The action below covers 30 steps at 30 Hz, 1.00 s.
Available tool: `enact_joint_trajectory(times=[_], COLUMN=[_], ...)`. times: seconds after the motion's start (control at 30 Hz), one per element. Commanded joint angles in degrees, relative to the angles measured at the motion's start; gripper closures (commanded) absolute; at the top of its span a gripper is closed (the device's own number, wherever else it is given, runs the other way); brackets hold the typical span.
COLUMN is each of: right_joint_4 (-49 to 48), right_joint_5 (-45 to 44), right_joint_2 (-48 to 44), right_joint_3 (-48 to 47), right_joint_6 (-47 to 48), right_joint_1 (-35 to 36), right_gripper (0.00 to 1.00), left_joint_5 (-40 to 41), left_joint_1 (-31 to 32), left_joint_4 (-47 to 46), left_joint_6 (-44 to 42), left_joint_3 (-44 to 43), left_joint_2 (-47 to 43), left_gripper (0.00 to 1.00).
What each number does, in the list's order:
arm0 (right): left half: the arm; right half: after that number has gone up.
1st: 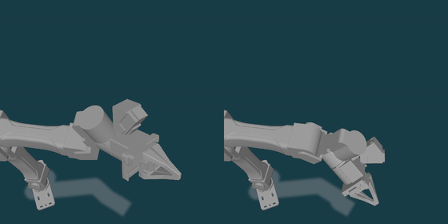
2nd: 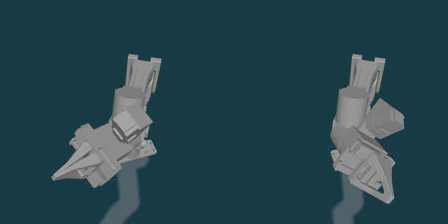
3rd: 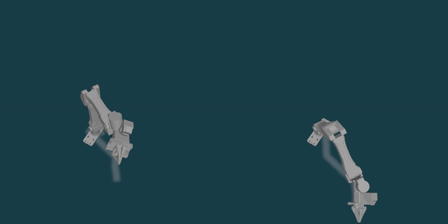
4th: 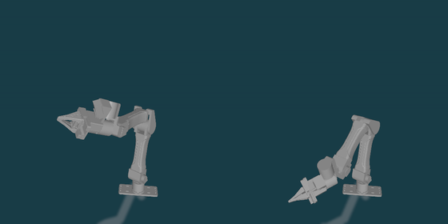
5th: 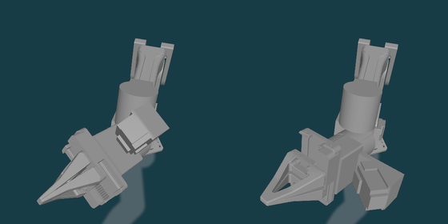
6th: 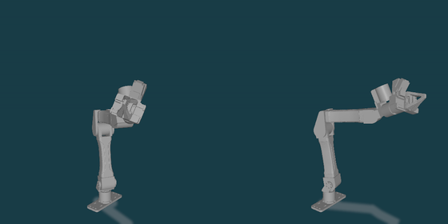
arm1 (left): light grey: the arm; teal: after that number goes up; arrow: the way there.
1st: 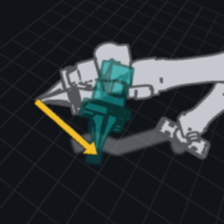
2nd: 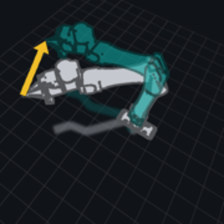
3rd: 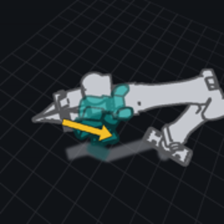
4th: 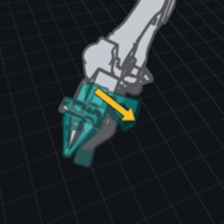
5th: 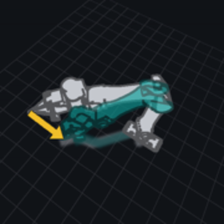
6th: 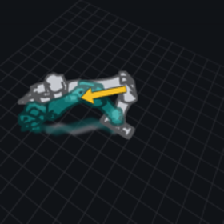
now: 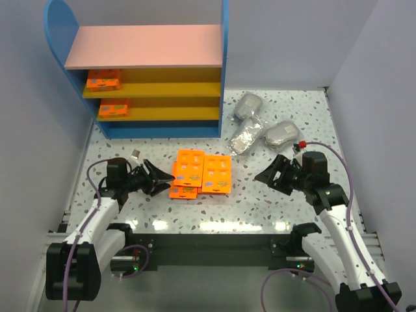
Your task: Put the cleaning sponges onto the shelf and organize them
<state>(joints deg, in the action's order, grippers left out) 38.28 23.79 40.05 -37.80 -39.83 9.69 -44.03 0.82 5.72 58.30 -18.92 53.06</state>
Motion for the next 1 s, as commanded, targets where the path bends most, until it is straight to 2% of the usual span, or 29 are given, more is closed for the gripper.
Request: enact_joint_trajectory(times=[0.0, 0.23, 0.43, 0.67, 0.8, 0.9, 0.97], right_joint_4=[-1.3, -1.1, -1.6, -1.3, -1.6, -1.9, -1.9], right_joint_5=[1.6, 1.7, 1.8, 1.4, 1.4, 1.5, 1.4], right_joint_2=[-0.2, -0.2, 0.1, -0.1, 0.2, 0.2, 0.3], right_joint_3=[0.4, 0.5, 0.7, 0.5, 0.6, 0.6, 0.6], right_joint_6=[0.0, 0.1, 0.1, 0.2, 0.1, 0.1, 0.1], right_joint_1=[0.1, 0.1, 0.1, 0.1, 0.0, 0.1, 0.1], right_gripper=[0.26, 0.26, 0.26, 0.26, 0.26, 0.26, 0.26], left_joint_5=[2.1, 8.2, 12.0, 17.7, 18.7, 18.7, 18.6], left_joint_1=[0.8, 3.4, 8.3, 11.1, 12.2, 13.2, 13.8], left_joint_4=[1.5, -1.2, -4.6, -7.9, -13.3, -15.3, -17.0], left_joint_6=[4.6, 12.8, 15.3, 18.9, 20.5, 20.5, 20.7], left_joint_3=[2.7, 4.9, 4.0, 3.8, 4.8, 4.9, 5.6], left_joint_2=[-2.5, -9.5, -5.5, -5.2, -3.9, -0.7, 0.4], left_gripper=[0.43, 0.4, 0.41, 0.44, 0.44, 0.48, 0.53])
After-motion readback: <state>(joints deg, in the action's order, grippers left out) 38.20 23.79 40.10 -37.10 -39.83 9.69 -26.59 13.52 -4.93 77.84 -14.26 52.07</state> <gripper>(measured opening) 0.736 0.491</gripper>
